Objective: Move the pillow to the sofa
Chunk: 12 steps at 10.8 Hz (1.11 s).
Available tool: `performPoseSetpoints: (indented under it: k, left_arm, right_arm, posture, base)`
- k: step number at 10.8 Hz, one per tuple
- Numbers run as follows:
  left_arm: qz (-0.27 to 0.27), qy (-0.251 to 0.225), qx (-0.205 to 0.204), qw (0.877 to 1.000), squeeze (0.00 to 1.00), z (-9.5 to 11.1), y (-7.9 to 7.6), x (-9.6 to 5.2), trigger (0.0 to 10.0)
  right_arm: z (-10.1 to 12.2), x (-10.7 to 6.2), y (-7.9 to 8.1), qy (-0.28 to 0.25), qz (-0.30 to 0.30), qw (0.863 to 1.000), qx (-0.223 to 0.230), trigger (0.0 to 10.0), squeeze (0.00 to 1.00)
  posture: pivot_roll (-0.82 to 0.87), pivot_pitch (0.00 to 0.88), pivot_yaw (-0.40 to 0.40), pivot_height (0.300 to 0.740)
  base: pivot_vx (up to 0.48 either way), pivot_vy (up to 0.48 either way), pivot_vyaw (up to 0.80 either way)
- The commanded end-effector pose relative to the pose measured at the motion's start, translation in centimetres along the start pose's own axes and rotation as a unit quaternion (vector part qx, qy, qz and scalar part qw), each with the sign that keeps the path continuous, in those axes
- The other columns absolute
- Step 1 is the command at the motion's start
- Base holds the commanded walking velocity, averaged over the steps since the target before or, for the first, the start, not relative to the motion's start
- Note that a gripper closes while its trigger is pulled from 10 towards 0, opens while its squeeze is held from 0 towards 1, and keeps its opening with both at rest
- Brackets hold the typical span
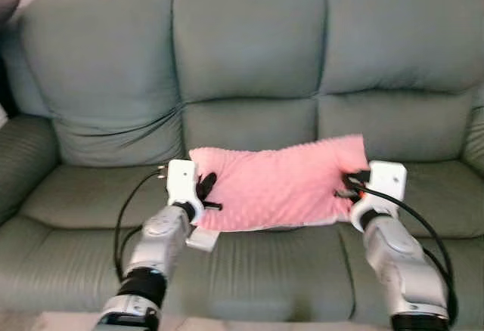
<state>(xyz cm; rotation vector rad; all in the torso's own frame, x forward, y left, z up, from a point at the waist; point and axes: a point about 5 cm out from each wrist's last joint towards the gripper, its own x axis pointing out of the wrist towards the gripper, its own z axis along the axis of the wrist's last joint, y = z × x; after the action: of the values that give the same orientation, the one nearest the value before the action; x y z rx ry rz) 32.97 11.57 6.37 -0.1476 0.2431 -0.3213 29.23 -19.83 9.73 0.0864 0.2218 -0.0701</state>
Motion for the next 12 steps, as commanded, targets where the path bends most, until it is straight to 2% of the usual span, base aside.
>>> performPoseSetpoints:
  k: [1, 2, 4, 7, 8, 9, 10, 12]
  left_arm:
    - [0.008, -0.011, 0.02, 1.0, 0.0, 0.4, 0.1, 0.1, 10.0]
    - [0.047, -0.012, 0.045, 0.998, 0.0, 0.1, 0.9, -0.1, 10.0]
    - [0.095, 0.0, 0.018, 0.995, 0.0, -1.2, 2.4, -0.8, 10.0]
    - [0.117, 0.026, -0.025, 0.992, 0.0, -2.5, 2.2, -0.5, 10.0]
    - [0.12, 0.031, -0.027, 0.992, 0.0, -2.4, 1.5, 0.0, 10.0]
    - [0.144, 0.0, -0.028, 0.989, 0.0, -1.1, 1.5, 0.5, 10.0]
    - [0.165, -0.028, -0.03, 0.985, 0.0, 0.0, 2.2, 0.7, 10.0]
    - [0.184, -0.058, -0.036, 0.98, 0.0, 2.0, 3.5, 0.9, 10.0]
  right_arm:
    - [-0.2, -0.2, -0.6, 0.005, -0.008, 1.0, 0.006, 10.0, 0.0]
    - [-0.8, -0.1, -0.8, 0.016, -0.005, 1.0, 0.011, 10.0, 0.0]
    - [-1.4, -0.1, -1.2, 0.025, -0.004, 1.0, -0.013, 10.0, 0.0]
    - [-2.2, 1.0, -2.2, 0.051, -0.017, 0.996, -0.077, 10.0, 0.0]
    - [-2.0, 1.6, -2.2, 0.05, -0.012, 0.996, -0.068, 10.0, 0.0]
    - [-0.6, 2.2, -1.6, 0.003, 0.002, 0.999, -0.041, 10.0, 0.0]
    - [0.4, 2.6, -0.8, -0.028, 0.016, 0.999, -0.035, 10.0, 0.0]
    - [1.3, 3.1, 0.8, -0.061, 0.04, 0.997, -0.026, 10.0, 0.0]
  posture:
    - [-0.27, 0.114, 0.096, 0.74]
    - [-0.27, 0.162, 0.1, 0.74]
    - [-0.28, 0.256, 0.104, 0.74]
    - [-0.29, 0.335, 0.096, 0.74]
    - [-0.3, 0.353, 0.095, 0.74]
    - [-0.3, 0.362, 0.094, 0.74]
    - [-0.32, 0.371, 0.088, 0.74]
    - [-0.32, 0.381, 0.081, 0.74]
  base:
    - [0.0, 0.0, 0.0]
    - [0.0, 0.0, 0.0]
    - [0.0, 0.0, 0.0]
    - [0.0, 0.0, 0.0]
    - [0.0, 0.0, 0.0]
    - [0.0, 0.0, 0.0]
    - [0.0, 0.0, 0.0]
    - [0.0, 0.0, 0.0]
